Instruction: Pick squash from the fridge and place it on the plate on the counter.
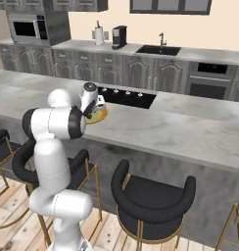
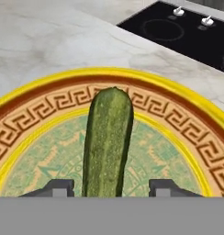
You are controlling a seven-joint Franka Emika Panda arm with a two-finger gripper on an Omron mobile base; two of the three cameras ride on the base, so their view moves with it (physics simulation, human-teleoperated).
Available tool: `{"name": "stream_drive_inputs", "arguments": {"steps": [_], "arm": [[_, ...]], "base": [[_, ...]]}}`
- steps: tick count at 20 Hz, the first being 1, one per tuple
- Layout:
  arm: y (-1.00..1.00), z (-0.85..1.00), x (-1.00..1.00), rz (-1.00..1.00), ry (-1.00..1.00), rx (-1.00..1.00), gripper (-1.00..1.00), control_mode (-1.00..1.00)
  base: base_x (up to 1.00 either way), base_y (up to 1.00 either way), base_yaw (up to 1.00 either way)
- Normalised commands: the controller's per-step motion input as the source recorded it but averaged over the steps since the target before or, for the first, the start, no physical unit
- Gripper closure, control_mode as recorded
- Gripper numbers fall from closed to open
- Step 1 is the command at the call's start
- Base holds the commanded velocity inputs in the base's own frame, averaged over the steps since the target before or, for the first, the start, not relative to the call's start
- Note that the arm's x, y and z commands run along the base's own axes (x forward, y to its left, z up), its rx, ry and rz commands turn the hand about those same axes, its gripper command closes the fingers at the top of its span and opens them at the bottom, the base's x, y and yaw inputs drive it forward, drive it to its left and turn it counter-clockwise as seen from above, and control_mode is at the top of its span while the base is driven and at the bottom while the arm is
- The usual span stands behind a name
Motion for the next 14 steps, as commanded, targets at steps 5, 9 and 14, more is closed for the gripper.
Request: {"name": "stream_drive_inputs", "arguments": {"steps": [5, 9, 14], "arm": [[-0.02, 0.46, 0.0, 0.06, 0.0, 0.02, -1.0, -1.0], [-0.1, 0.95, -0.24, 0.02, -0.07, 0.03, -1.0, -1.0], [-0.3, 0.64, -0.73, -0.14, 0.08, 0.0, -1.0, -1.0]], "base": [[0.0, 0.0, 0.0], [0.0, 0.0, 0.0], [0.0, 0.0, 0.0]]}}
